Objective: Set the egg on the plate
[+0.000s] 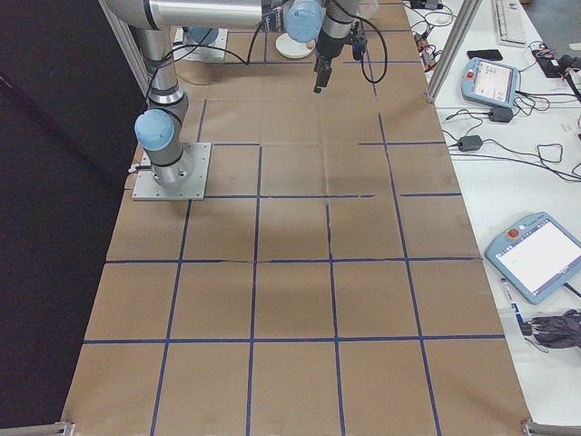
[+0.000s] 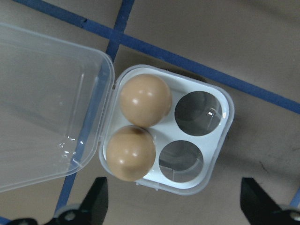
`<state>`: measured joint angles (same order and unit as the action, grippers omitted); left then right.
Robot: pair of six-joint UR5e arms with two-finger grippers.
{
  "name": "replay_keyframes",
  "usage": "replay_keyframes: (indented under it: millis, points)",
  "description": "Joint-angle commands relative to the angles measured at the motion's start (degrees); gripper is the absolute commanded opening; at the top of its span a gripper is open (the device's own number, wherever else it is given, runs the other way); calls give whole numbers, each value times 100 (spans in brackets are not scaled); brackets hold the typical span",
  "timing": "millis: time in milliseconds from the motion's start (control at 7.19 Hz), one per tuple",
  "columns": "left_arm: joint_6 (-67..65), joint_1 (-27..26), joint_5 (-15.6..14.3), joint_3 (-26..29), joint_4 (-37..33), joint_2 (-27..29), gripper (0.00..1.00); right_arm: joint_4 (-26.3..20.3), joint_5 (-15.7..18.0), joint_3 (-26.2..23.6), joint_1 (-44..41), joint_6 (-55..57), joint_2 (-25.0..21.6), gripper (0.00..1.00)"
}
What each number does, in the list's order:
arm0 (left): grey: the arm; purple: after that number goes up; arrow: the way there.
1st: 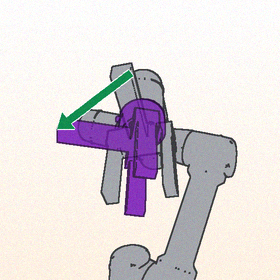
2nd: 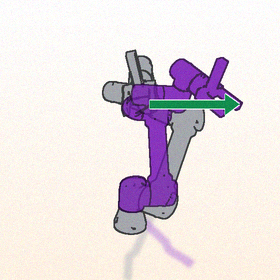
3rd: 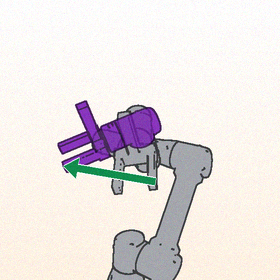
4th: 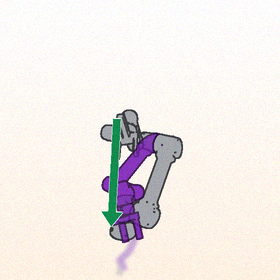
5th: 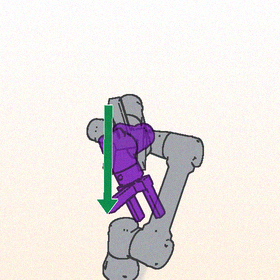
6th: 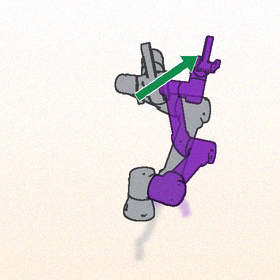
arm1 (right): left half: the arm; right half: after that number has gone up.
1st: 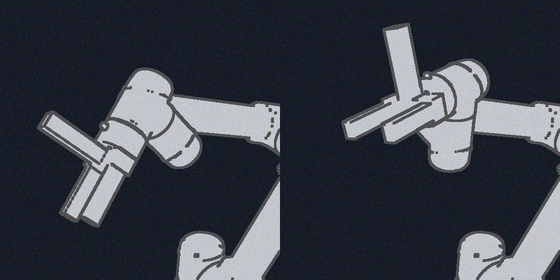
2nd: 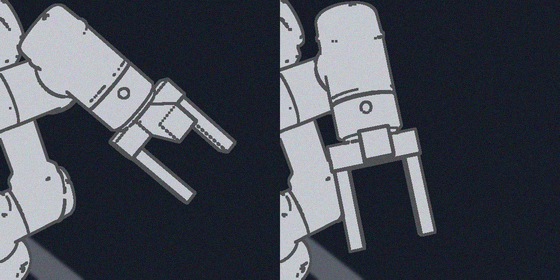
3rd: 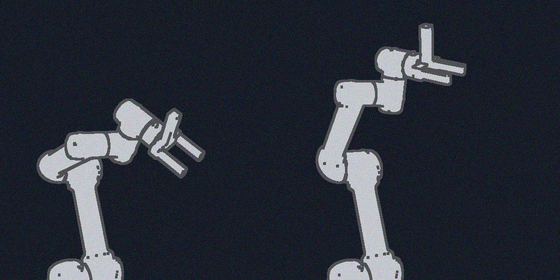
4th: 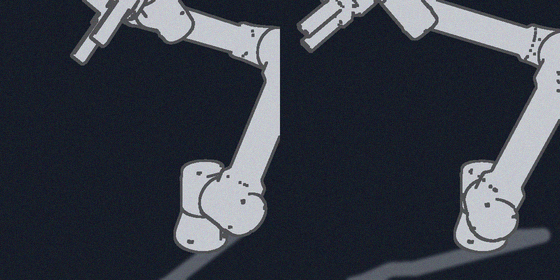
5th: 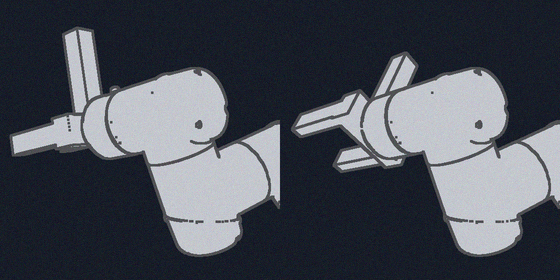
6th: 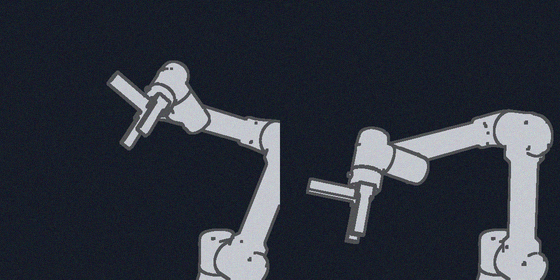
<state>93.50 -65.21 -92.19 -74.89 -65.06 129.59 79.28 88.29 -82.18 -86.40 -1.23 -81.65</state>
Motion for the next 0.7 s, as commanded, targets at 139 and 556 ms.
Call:
replay_keyframes:
  millis: [139, 556]
  points:
    - [-33, -9, 34, -25, 433, 207, 96, 0, -5, 0, 0, 0, 9, 100]
    - [-130, -18, 60, 1, 442, 224, 85, 0, -5, 0, 0, 0, 0, 100]
